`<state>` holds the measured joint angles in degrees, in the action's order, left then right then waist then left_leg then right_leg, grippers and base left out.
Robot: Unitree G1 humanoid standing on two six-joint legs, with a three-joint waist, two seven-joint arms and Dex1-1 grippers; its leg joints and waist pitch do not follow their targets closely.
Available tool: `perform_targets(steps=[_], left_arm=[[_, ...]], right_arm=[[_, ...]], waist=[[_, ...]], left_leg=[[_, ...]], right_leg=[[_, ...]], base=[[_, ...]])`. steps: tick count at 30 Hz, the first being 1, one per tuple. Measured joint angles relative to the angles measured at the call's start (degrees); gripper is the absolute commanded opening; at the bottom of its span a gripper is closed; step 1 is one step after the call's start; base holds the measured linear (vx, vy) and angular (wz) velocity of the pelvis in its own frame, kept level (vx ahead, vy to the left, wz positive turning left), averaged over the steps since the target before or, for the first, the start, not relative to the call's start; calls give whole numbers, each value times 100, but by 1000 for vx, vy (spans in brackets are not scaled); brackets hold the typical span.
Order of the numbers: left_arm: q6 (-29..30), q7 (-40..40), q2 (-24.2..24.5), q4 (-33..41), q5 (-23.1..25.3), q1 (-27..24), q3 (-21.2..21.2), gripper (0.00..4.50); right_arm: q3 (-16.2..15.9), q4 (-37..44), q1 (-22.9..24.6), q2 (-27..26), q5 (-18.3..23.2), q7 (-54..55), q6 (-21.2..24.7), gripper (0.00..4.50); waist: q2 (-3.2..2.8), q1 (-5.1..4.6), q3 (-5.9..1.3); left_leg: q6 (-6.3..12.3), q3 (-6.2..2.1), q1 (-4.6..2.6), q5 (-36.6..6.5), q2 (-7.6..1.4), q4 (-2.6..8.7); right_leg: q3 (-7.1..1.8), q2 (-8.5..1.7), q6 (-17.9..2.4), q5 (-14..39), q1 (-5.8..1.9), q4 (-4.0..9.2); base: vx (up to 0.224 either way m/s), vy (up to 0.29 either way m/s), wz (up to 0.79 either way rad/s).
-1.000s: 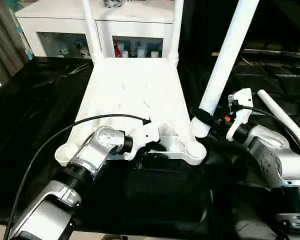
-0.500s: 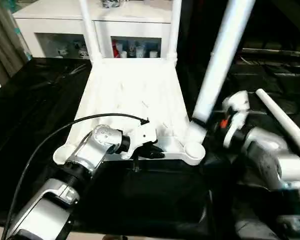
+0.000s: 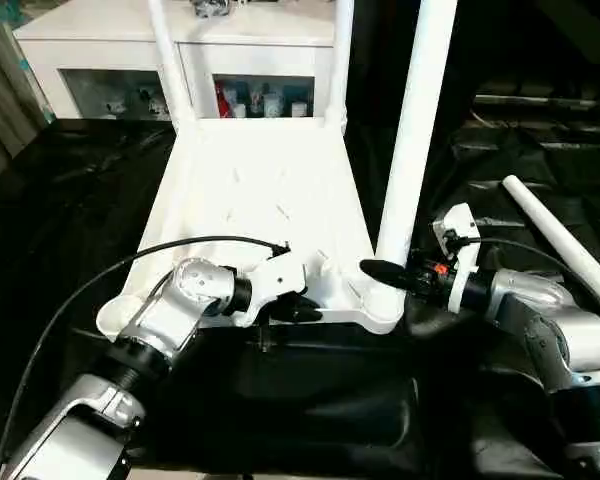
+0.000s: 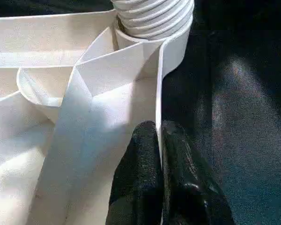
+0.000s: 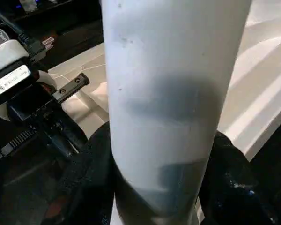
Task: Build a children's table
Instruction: Insert table leg to table base
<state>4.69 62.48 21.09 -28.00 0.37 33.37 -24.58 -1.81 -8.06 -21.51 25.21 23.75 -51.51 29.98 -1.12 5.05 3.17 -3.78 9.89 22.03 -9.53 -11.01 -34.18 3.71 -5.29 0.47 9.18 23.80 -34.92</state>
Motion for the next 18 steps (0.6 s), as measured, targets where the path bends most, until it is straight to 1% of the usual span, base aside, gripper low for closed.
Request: perform_targets(steps=[4, 8, 14, 15, 16, 17, 18], left_arm=[[57, -2, 4, 32, -1, -2, 0, 0], [291, -4, 4, 127, -2, 6, 0, 0], [388, 83, 98, 244, 3, -2, -16, 0], [433, 78, 95, 252, -2, 0, -14, 46], [492, 73, 88, 256, -7, 8, -9, 57], [558, 57, 79, 263, -6, 21, -6, 57], [573, 20, 82, 250, 36, 26, -6, 78]], right_arm=[[0, 0, -28, 53, 38, -70, 94, 187], [0, -187, -99, -2, 17, -36, 5, 187], [-1, -349, -135, -126, 9, 0, -106, 187], [-1, -360, -136, -132, 9, 0, -122, 187], [-1, -367, -137, -135, 8, 0, -129, 187], [-1, -381, -144, -137, 8, 0, -135, 187], [-1, -393, -162, -139, 7, 0, -139, 187]], waist=[[1, 1, 1], [3, -3, 0], [7, -35, -1], [8, -36, -1], [8, -36, -1], [8, -35, -1], [8, -33, -1]], left_leg=[[0, 0, 0, 0, 0, 0], [0, 1, -1, 0, 0, 0], [0, 1, -1, 0, -1, 0], [0, 1, -1, 0, -2, 0], [0, 1, -1, 0, -1, 0], [0, 1, -2, 0, -1, 0], [0, 1, -2, 0, -1, 0]], right_leg=[[-1, 0, -4, -3, 0, 0], [0, 0, -1, 0, 1, 0], [0, 2, -1, -1, 6, -1], [0, 2, -2, -1, 6, -1], [0, 2, -2, -1, 6, -1], [0, 2, -2, -1, 5, -2], [0, 2, -1, -1, 6, -2]], base=[[0, 0, 0], [0, 0, 0], [0, 0, 0], [0, 0, 0], [0, 0, 0], [0, 0, 0], [0, 0, 0]])
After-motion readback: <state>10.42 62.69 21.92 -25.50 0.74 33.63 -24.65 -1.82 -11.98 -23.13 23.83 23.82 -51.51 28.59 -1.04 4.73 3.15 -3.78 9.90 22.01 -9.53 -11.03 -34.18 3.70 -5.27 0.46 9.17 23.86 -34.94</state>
